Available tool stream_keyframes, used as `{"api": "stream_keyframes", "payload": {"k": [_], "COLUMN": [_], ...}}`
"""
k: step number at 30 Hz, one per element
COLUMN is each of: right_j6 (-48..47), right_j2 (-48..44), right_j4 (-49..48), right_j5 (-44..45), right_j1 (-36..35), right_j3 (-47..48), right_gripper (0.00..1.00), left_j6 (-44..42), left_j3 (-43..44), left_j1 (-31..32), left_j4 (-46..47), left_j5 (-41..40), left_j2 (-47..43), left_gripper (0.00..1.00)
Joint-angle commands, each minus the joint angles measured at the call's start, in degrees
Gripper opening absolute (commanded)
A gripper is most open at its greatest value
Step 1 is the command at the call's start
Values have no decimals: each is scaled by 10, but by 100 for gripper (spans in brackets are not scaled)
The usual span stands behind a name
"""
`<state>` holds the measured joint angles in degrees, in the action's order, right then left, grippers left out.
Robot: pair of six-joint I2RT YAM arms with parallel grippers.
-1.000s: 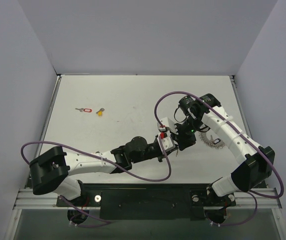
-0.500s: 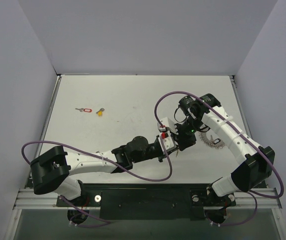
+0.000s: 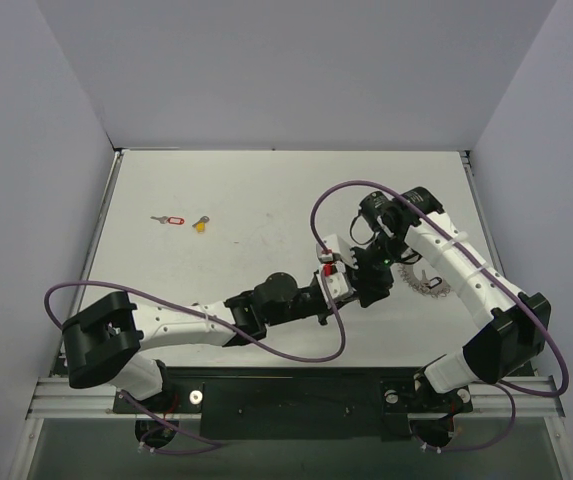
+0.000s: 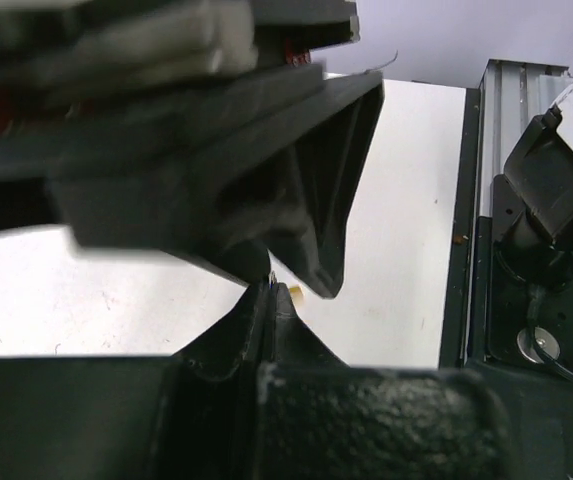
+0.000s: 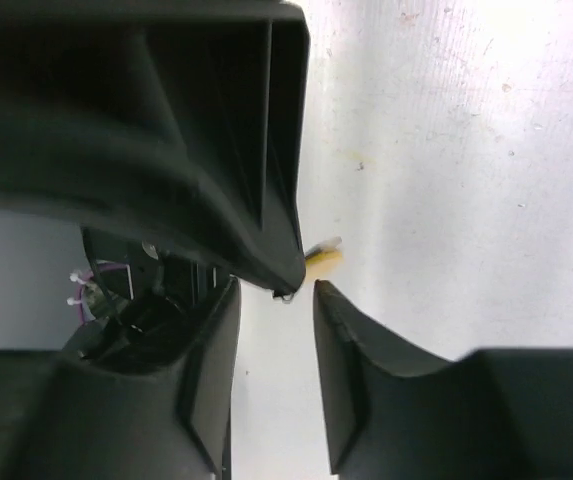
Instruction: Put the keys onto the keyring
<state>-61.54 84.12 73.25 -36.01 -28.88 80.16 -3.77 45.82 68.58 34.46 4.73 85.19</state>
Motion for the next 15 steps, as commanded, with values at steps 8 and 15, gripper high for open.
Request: {"api": "stream_keyframes", "payload": {"k": [8, 15], "right_j6": [-28, -31], "right_j2": [-88, -93], "right_j4": [-19, -80], "right_j5": [-178, -298], "right_j1": [126, 151], "right_j3": [18, 9], "right_gripper": [41, 40], "left_j6": [191, 187], "left_j3": [-172, -166], "left_j1": [-20, -25], "left_j4": [447, 559], "left_j5": [-130, -108], "left_j2": [-67, -49], "left_gripper": [0, 0]}}
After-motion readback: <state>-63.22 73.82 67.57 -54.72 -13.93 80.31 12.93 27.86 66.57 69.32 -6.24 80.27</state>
